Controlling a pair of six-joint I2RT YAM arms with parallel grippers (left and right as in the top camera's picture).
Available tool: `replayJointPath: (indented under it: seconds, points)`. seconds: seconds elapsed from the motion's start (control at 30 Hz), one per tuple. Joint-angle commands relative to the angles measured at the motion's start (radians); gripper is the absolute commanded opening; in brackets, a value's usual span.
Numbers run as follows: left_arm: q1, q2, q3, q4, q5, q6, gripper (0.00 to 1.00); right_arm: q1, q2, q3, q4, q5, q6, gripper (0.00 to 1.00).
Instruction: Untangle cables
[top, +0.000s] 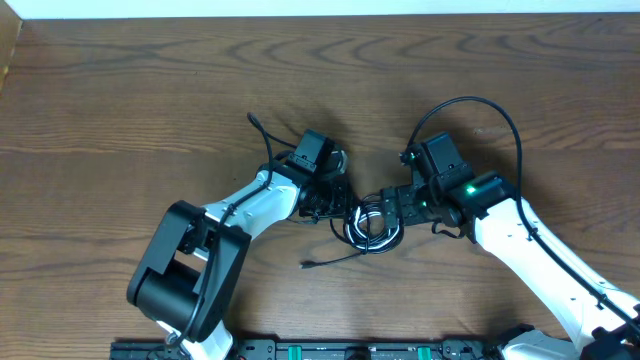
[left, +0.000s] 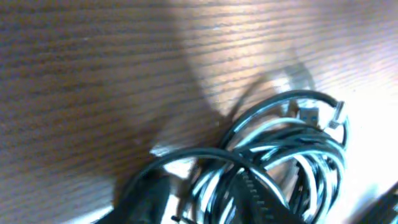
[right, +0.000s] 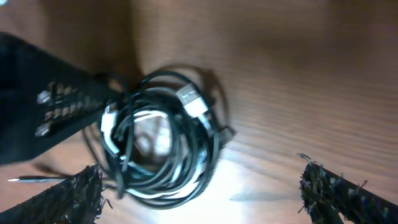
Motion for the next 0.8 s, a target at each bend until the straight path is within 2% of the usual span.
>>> replayJointPath:
  seconds: [0.0,0.03,0.07,0.1,0.17,0.3,0.33,0.37,0.4,0.43,0.47,0.73,0.77]
  points:
    - [0.000,0.030,-0.018,-0.022,-0.072,0.012,0.44,0.003,-0.006,0.014,0.004,0.074,-0.032,0.99]
    - [0.000,0.030,-0.018,-0.021,-0.073,0.012,0.41,0.002,-0.006,0.013,0.032,0.104,-0.041,0.99]
    - [0.000,0.030,-0.018,-0.012,-0.073,0.012,0.21,0.002,-0.005,0.013,0.053,0.112,-0.040,0.99]
    - [0.000,0.030,-0.018,-0.008,-0.072,0.012,0.08,0.002,-0.005,0.013,0.085,0.094,-0.014,0.99]
    - [0.000,0.030,-0.018,-0.006,-0.072,0.012,0.08,0.003,-0.005,0.013,0.108,-0.013,0.043,0.99]
    - [0.000,0.030,-0.018,-0.011,-0.072,0.012,0.08,0.005,-0.005,0.013,0.160,-0.154,0.063,0.99]
    - [0.000,0.030,-0.018,-0.011,-0.072,0.012,0.08,0.007,-0.005,0.013,0.160,-0.171,0.063,0.91]
    - [0.000,0.030,-0.018,-0.011,-0.072,0.012,0.08,0.011,-0.004,0.013,0.153,-0.187,0.063,0.71]
    - [0.000,0.030,-0.018,-0.011,-0.072,0.012,0.08,0.017,-0.003,0.012,0.138,-0.196,0.064,0.59]
    - [0.000,0.030,-0.018,-0.011,-0.072,0.012,0.08,0.024,0.000,0.011,0.121,-0.204,0.064,0.50]
    - [0.000,0.030,-0.018,-0.011,-0.072,0.012,0.08,0.034,0.002,0.011,0.099,-0.214,0.064,0.46]
    - [0.000,0.030,-0.018,-0.010,-0.073,0.012,0.08,0.146,0.039,-0.008,0.031,-0.180,0.023,0.43]
    - [0.000,0.030,-0.018,-0.010,-0.073,0.012,0.08,0.155,0.047,-0.009,0.031,-0.167,0.023,0.40]
